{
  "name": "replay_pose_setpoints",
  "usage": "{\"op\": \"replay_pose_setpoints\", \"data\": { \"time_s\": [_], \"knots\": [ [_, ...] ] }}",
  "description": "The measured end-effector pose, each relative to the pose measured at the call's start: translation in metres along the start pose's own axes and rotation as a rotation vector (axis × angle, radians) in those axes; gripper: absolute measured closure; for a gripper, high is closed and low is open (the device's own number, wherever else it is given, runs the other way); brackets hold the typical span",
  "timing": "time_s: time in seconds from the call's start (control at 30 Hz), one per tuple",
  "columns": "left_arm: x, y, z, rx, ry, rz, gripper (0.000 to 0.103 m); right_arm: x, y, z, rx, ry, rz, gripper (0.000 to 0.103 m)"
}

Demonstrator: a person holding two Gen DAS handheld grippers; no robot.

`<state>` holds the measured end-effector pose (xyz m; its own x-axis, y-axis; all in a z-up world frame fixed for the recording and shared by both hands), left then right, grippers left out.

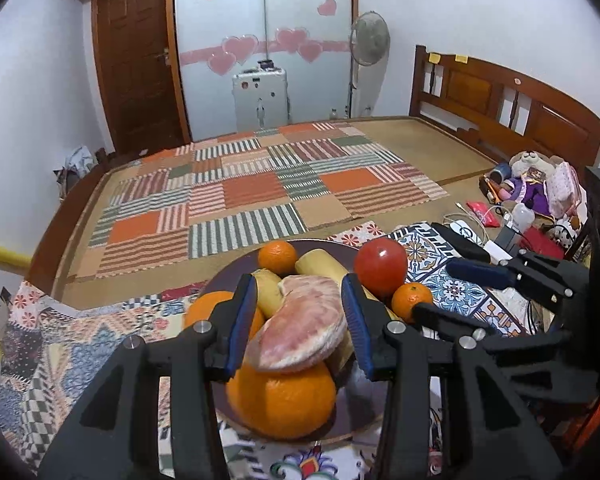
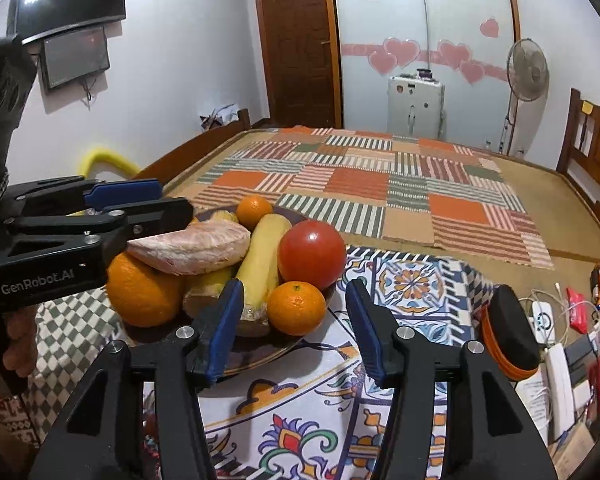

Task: Organize fruits
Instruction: 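Set the pomelo on the plate with the left tool while the right tool releases the orange, then grasp a dark red date with the left tool while the right tool grasps another date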

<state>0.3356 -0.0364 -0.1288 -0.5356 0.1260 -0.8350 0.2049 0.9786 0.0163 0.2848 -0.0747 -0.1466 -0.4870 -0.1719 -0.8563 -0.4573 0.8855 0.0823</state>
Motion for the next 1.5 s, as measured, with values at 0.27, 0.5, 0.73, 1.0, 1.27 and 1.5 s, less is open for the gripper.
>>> {"op": "replay_pose_setpoints", "data": {
  "time_s": [0.27, 0.5, 0.73, 1.0, 1.27, 1.5],
  "knots": [
    [-0.007, 0.01, -0.072, -0.027, -0.095, -0.027, 0.059, -0.019, 0.02, -0.051, 0.001, -0.088, -0.016, 0.053],
    [0.002, 0.016, -0.124, -0.046, -0.145, -0.055, 0.044, -0.026, 0.041, -0.089, -0.001, -0.138, -0.032, 0.053],
    [0.032, 0.017, -0.15, -0.057, -0.122, -0.088, 0.036, -0.011, 0.048, -0.105, -0.014, -0.131, -0.016, 0.053],
    [0.078, -0.002, -0.142, -0.031, -0.019, -0.086, 0.036, 0.021, 0.046, -0.103, 0.001, -0.074, -0.039, 0.053],
    [0.119, -0.026, -0.11, 0.043, 0.105, -0.114, 0.036, 0.054, 0.047, -0.093, -0.013, -0.005, -0.024, 0.053],
    [0.139, -0.036, -0.085, 0.053, 0.151, -0.093, 0.047, 0.069, 0.042, -0.079, -0.022, 0.037, 0.001, 0.053]
  ]
}}
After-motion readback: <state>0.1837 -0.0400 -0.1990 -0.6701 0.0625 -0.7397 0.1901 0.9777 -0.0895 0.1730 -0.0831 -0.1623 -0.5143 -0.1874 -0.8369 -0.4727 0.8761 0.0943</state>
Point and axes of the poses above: each gripper's, at about its wrist camera, not at the fingertips, and z roughly the way its jaws point, y to its left, x to its underside, the point moved 9 cm from there along z, roughly the way its jaws point, and after that the axes turned 5 degrees about -y, right-handed, at the moved point
